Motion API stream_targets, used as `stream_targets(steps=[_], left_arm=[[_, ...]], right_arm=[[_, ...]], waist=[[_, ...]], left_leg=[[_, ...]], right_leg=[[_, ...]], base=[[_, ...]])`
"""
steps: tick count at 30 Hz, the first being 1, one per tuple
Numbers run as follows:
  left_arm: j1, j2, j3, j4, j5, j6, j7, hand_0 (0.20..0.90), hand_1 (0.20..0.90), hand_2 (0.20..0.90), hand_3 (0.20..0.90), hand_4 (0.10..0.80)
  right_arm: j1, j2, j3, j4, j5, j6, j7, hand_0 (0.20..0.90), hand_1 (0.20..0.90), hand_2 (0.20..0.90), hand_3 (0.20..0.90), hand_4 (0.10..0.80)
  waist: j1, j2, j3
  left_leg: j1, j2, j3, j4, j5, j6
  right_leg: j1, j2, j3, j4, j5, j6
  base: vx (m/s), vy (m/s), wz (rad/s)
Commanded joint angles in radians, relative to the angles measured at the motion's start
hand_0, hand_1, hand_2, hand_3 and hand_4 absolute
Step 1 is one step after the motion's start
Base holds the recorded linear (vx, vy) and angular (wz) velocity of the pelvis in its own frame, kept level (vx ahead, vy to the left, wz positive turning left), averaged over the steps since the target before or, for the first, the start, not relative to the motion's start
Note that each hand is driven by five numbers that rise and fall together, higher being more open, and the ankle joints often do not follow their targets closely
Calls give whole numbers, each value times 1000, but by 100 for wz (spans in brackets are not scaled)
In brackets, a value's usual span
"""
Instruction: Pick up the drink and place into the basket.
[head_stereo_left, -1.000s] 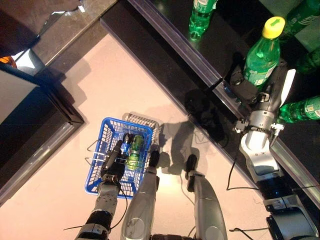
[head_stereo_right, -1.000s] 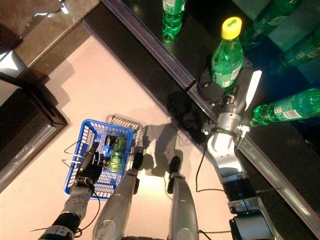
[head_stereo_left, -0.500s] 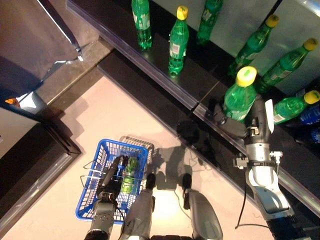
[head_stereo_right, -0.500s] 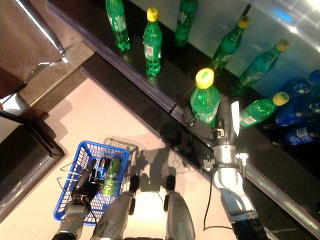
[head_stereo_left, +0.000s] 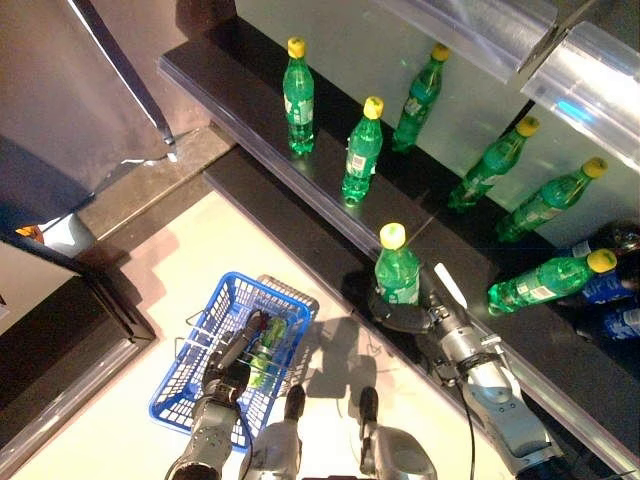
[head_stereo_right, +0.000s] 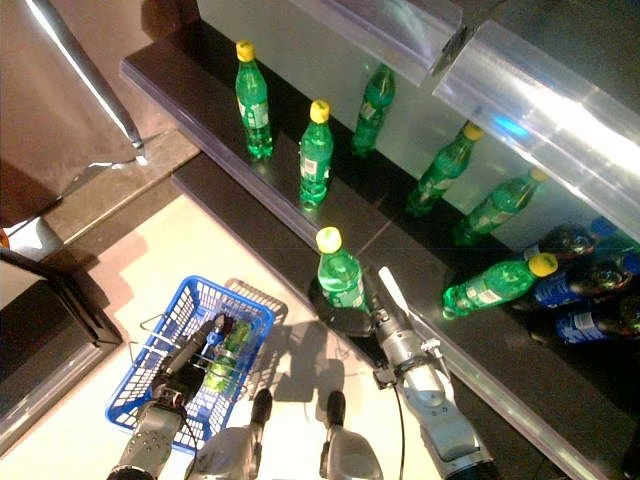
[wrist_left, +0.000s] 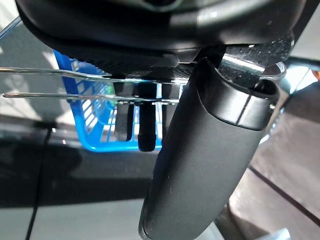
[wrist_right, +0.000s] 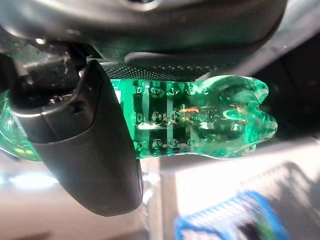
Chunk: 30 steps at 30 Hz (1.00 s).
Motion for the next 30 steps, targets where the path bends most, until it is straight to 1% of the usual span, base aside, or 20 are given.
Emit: stream_targets(steps=[1, 2, 5, 6, 12, 13, 14, 15, 16, 17, 18, 19, 20, 21, 24, 30], left_arm=[[-5, 95, 6, -208, 95, -118, -193, 300, 300, 300, 200, 100], [-8, 107, -2, -227, 110, -99, -212, 300, 300, 300, 200, 100], [-15, 125, -22, -266, 142, -58, -244, 300, 300, 300, 200, 100], [-21, 135, -39, -292, 163, -38, -263, 300, 300, 300, 200, 100], [-55, 177, -95, -429, 245, 49, -301, 300, 300, 300, 200, 100], [-72, 195, -110, -480, 244, 91, -309, 300, 300, 300, 200, 100], [-85, 206, -118, -508, 240, 119, -312, 300, 300, 300, 200, 100], [-89, 209, -120, -515, 239, 127, -316, 300, 300, 300, 200, 100], [-115, 227, -142, -567, 231, 174, -318, 300, 300, 300, 200, 100], [-118, 230, -145, -574, 233, 180, -323, 300, 300, 300, 200, 100], [-140, 239, -170, -622, 234, 219, -327, 300, 300, 300, 200, 100], [-153, 244, -186, -644, 236, 238, -337, 300, 300, 300, 200, 100], [-165, 243, -201, -665, 239, 256, -348, 300, 300, 300, 200, 100], [-168, 243, -204, -669, 243, 260, -353, 300, 300, 300, 200, 100], [-212, 224, -271, -741, 263, 310, -374, 300, 300, 300, 200, 100], [-249, 186, -360, -824, 272, 362, -408, 300, 300, 300, 200, 100]], right_arm=[[49, -35, 50, -49, -15, -76, 35, 300, 300, 300, 200, 100], [51, -42, 67, -31, -28, -63, 60, 300, 300, 300, 200, 100], [38, -48, 101, 0, -25, -47, 77, 300, 300, 300, 200, 100], [25, -45, 125, 26, -18, -29, 85, 300, 300, 300, 200, 100], [-38, -14, 211, 145, -11, -11, 66, 300, 300, 300, 200, 100], [-60, -5, 237, 186, -33, 23, 55, 300, 300, 300, 200, 100], [-75, 1, 251, 213, -50, 29, 38, 300, 300, 300, 200, 100], [-80, 3, 256, 220, -54, 29, 31, 300, 300, 300, 200, 100], [-113, 9, 291, 255, -77, 64, 10, 300, 300, 300, 200, 100], [-118, 11, 296, 260, -84, 67, 7, 300, 300, 300, 200, 100], [-156, 20, 325, 277, -77, 97, -21, 300, 300, 300, 200, 100], [-182, 31, 338, 288, -78, 121, -27, 300, 300, 300, 200, 100], [-206, 43, 353, 301, -79, 140, -37, 300, 300, 300, 200, 100], [-211, 46, 356, 304, -76, 142, -40, 300, 300, 300, 200, 100], [-304, 108, 407, 384, -78, 201, -63, 300, 300, 300, 200, 100], [-427, 170, 476, 501, -185, 278, -18, 300, 300, 300, 200, 100]], waist=[[-22, 44, -294], [-19, 47, -297], [-10, 54, -298], [0, 59, -300], [46, 78, -307], [62, 84, -311], [72, 87, -315], [74, 88, -316], [93, 94, -323], [96, 94, -324], [113, 97, -331], [123, 97, -333], [133, 97, -336], [135, 97, -337], [173, 95, -349], [227, 82, -364]], left_leg=[[17, -56, 108, 45, -111, -6], [18, -54, 108, 42, -109, -8], [23, -53, 103, 32, -102, -12], [26, -52, 98, 24, -97, -14], [35, -52, 78, 1, -83, -26], [36, -52, 70, -4, -79, -30], [38, -52, 66, -7, -76, -32], [38, -52, 64, -8, -76, -32], [41, -53, 56, -14, -72, -35], [41, -53, 54, -15, -72, -35], [43, -54, 44, -20, -67, -37], [43, -55, 38, -21, -66, -38], [43, -55, 32, -22, -65, -39], [43, -55, 30, -22, -64, -39], [46, -60, 8, -25, -62, -37], [47, -68, -19, -21, -61, -25]], right_leg=[[-27, 50, 21, -11, -18, 22], [-23, 48, 14, -11, -21, 20], [-15, 46, -2, -11, -26, 18], [-11, 45, -13, -11, -29, 18], [7, 30, -68, -11, -40, 17], [11, 23, -86, -11, -42, 17], [14, 19, -96, -11, -43, 18], [16, 18, -99, -11, -43, 18], [23, 11, -116, -11, -45, 20], [24, 11, -120, -11, -46, 20], [31, 6, -133, -11, -46, 20], [34, 4, -141, -11, -46, 20], [38, 1, -150, -11, -46, 20], [40, 1, -152, -11, -47, 20], [56, -9, -191, -11, -44, 20], [76, -20, -239, -1, -46, 19]], base=[[-2, 43, 4], [0, 47, 4], [6, 45, 10], [14, 48, 26], [14, 55, 29], [21, 75, 13], [20, 66, 11], [33, 67, 25], [29, 53, 25], [46, 74, 45], [31, 50, 45], [34, 56, 63], [17, 31, 52], [22, 33, 55], [38, 50, 41], [37, 39, 25]])
